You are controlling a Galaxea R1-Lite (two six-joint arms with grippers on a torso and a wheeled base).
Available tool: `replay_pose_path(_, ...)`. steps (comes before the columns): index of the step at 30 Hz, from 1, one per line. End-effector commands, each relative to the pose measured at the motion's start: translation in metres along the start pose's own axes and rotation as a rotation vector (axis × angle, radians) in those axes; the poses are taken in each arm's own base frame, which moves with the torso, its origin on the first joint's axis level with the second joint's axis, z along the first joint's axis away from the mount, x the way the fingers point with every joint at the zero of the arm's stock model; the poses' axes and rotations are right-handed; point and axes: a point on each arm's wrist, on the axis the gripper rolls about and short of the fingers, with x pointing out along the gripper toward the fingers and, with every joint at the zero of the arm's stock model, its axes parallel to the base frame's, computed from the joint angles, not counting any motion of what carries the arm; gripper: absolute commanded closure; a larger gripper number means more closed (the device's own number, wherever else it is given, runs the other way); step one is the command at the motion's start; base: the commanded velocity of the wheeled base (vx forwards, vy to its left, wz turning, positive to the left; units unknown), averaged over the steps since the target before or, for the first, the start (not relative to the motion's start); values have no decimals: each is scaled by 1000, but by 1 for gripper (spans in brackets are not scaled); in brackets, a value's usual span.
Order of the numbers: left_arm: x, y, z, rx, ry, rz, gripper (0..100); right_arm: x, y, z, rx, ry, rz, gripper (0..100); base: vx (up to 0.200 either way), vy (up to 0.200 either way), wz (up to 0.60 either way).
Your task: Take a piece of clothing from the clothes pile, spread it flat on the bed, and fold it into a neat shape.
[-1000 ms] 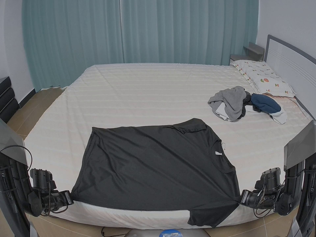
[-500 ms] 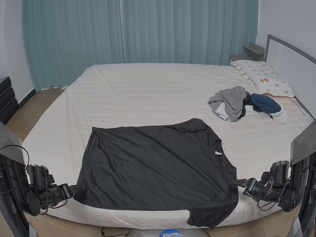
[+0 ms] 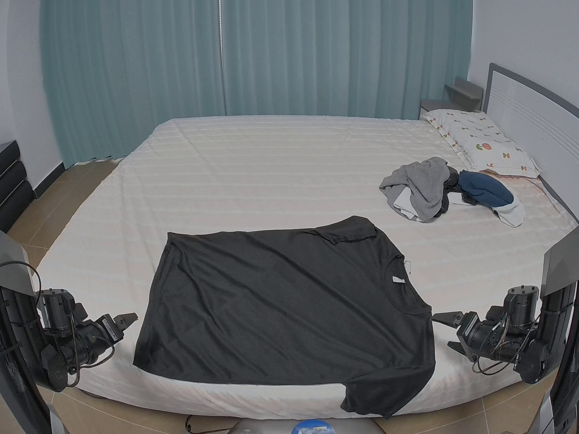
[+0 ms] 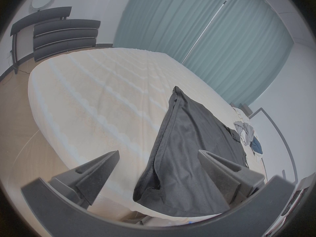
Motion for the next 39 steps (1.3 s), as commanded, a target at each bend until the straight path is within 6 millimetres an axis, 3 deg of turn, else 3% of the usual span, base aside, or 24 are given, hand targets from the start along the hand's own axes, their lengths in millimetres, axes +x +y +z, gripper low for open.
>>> replay_pose_path(1,1,1,1,-4,-2,1,0,0,2,1,-5,-10,14,0,0,200,0)
replay_pose_path(7,1,1,0,-3,1,1,0,0,1,1,-4,-8,12,0,0,200,0)
replay_pose_path(31,11,0,5,-90,5,-47,0,1,1,0,-5,-1,9,0,0,0,0)
replay_pose_path(39,12,0,3,-100,16,-43,0,1,1,0,-5,-2,10,0,0,150,0)
